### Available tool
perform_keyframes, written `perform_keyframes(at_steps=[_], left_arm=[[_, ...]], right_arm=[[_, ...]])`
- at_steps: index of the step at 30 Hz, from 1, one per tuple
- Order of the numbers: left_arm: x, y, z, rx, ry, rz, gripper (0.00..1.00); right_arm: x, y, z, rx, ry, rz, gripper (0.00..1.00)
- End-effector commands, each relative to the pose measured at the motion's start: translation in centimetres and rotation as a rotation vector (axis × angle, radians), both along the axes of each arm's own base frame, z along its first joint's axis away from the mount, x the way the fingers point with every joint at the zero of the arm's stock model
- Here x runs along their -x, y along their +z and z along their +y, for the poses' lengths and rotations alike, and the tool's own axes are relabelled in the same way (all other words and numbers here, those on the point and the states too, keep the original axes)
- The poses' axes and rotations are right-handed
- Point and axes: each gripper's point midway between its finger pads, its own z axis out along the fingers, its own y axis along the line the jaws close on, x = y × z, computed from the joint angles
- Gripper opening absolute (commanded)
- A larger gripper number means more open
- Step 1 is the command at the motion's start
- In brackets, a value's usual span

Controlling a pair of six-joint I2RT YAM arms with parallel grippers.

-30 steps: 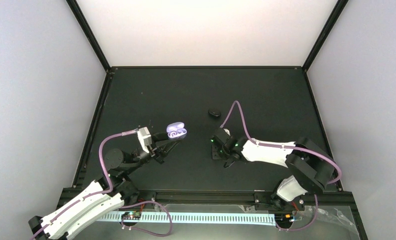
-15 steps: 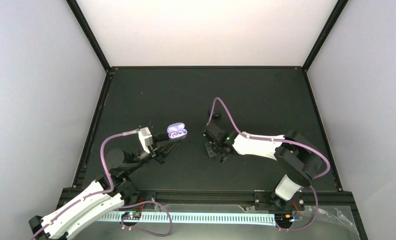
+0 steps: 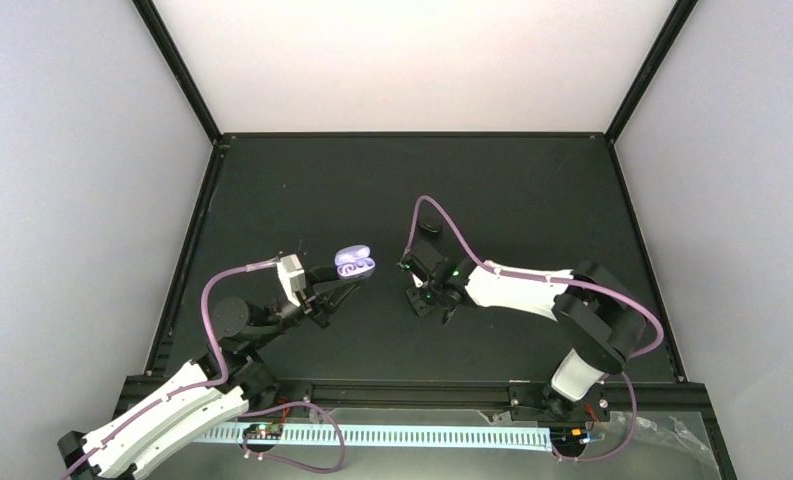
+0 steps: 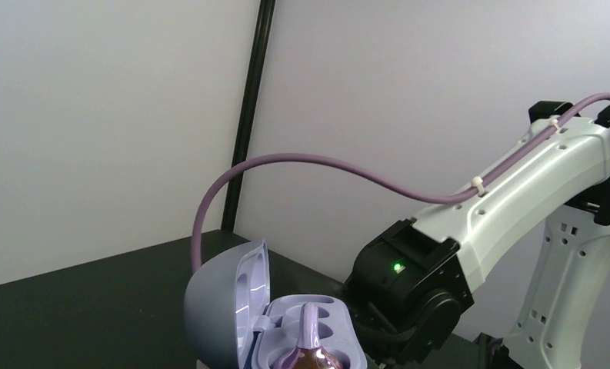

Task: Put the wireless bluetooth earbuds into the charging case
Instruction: Pick up the earbud from the center of the board.

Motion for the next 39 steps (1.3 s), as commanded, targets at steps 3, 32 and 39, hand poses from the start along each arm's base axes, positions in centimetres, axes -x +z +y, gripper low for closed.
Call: perform_keyframes(at_steps=[3,32,39], left_arm=[[0.2,0.6,0.0,0.017,-0.01,-0.012,0.02],[0.4,0.6,0.1,0.03,-0.017,-0.01,0.02],[0.4,0.5,0.1,0.026,-0.016,-0.008,0.02]], right_arm=[[-0.6,2.5,0.4,-0.121,-0.13,-0.026,0.4],[-1.9,-0.6,-1.0,-0.17,-0.623,0.048,0.25],[-1.4,-1.4,-1.3,-0.132,-0.603,0.056,0.13]])
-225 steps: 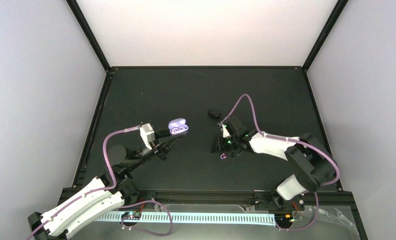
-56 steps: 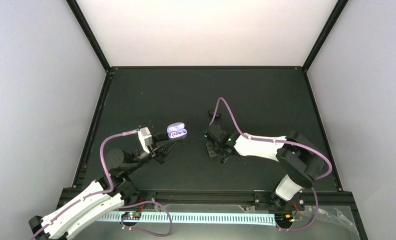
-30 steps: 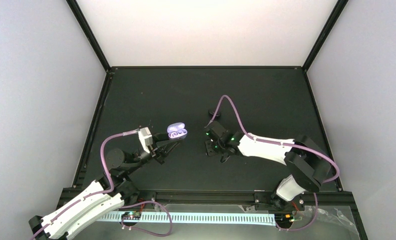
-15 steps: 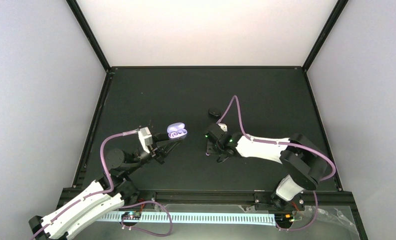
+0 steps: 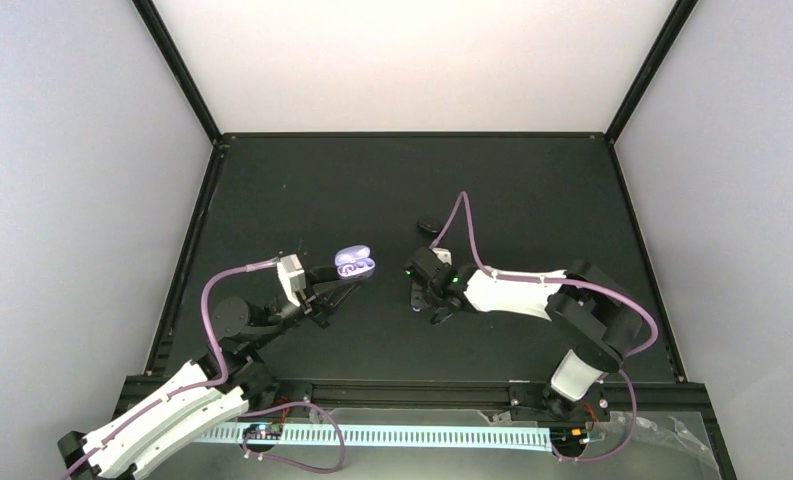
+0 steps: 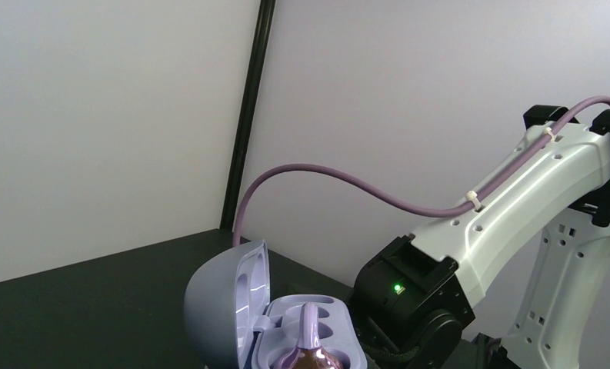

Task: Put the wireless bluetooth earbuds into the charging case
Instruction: Pick up the earbud from the center of the board.

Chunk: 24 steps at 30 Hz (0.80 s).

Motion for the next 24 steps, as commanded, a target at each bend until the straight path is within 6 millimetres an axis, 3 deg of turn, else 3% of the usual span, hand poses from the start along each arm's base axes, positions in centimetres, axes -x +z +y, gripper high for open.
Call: perform_keyframes(at_steps=[1,7,11,16,24], left_arm=[[0.4,0.6,0.1,0.023,-0.014,-0.014,0.02],[0.4,0.5,0.0,0.019,-0.015,-0.013,0.02],[0.4,0.4,-0.1,0.009,-0.019,-0.018,0.02],[0.7,0.4,-0.5,0.007,-0.045,-0.027,0.02],[0.8,1.0,-1.7,0.102,-0.095,-0.102,0.01]], right_arm=[[0.2,-0.7,-0.2,0.034,0.01,-0.006,0.11],[0.2,0.4,-0.7,0.044,0.03,-0.032,0.02],[0.2,2.6,-1.3,0.071,0.085,-0.079,0.01],[1.0,8.3,-2.7,0.11,0.204,-0.139,0.01],[4.5,18.8,-5.3,0.125,0.431,-0.173,0.01]])
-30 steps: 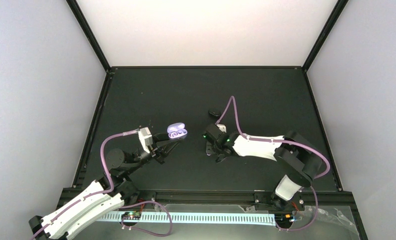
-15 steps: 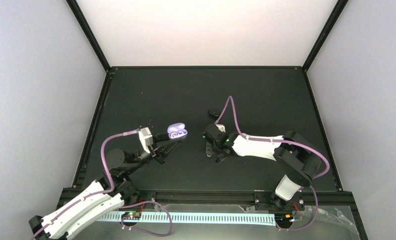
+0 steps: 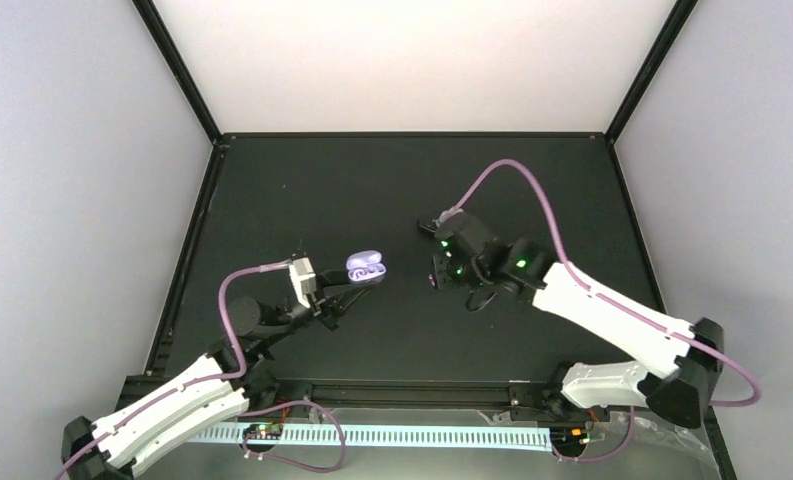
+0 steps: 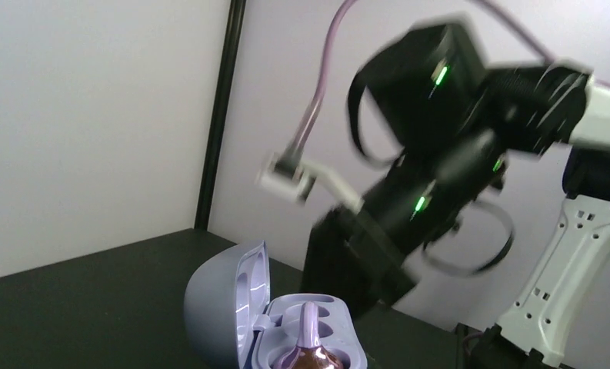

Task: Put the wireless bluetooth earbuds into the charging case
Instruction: Pick up the earbud from the center of the board, then place the earbud in the charging case.

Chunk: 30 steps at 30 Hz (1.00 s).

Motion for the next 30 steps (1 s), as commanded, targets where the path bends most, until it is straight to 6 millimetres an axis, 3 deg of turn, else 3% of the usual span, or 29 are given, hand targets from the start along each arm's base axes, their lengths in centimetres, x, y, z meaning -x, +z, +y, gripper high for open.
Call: perform_keyframes(at_steps=[1,6,11,17,30], left_arm=[[0.3,2.3,-0.7,0.096,-0.031,-0.086,0.01],[-0.2,3.4,-3.0,0.124,-0.069,-0.167,0.01],[0.8,3.0,-5.8,0.129,-0.141,-0.274,0.02],[1.5,2.9,-7.7,0.118,-0.114,-0.359,0.01],[0.4,2.1,-8.4,0.097,-0.03,-0.327,0.01]], right_arm=[[3.2,3.7,-3.0,0.134,0.162,0.036,0.02],[4.5,8.8,-3.4,0.113,0.237,0.026,0.02],[5.7,11.5,-3.8,0.077,0.275,0.023,0.02],[6.7,12.6,-3.0,0.034,0.336,0.053,0.02],[6.2,13.7,0.4,-0.073,0.352,0.089,0.03]])
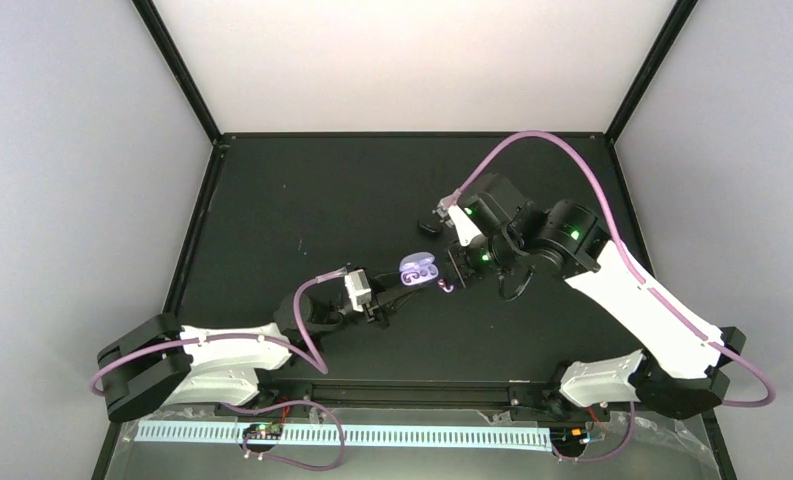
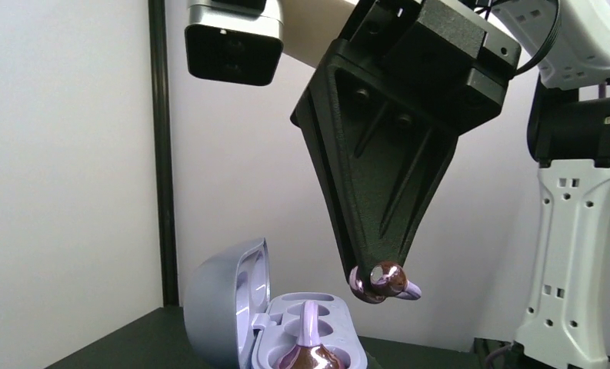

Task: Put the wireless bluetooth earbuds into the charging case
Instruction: Place the earbud in the charging case.

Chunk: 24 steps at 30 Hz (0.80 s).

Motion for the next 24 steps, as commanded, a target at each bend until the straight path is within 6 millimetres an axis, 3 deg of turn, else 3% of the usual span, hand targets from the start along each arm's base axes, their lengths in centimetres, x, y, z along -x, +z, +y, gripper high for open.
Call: perform_keyframes(at_steps=[1,7,24], left_arm=[[-0.4,2.3,0.5,0.077,0.054,-0.039,0.02],[-0.8,1.0,0.2,0.065,0.059,0.004,0.02],[-0.6,0.4,0.5,0.08,0.044,0.029,0.01]], right_arm=[[-0.4,1.2,1.6,-0.059,0.0,0.011,0.03],[-1.1,0.9,2.1,-0.037,-0.017,0.012,0.03],[-3.5,-0.1,2.4,0.05,-0.076,-0.027,0.04]])
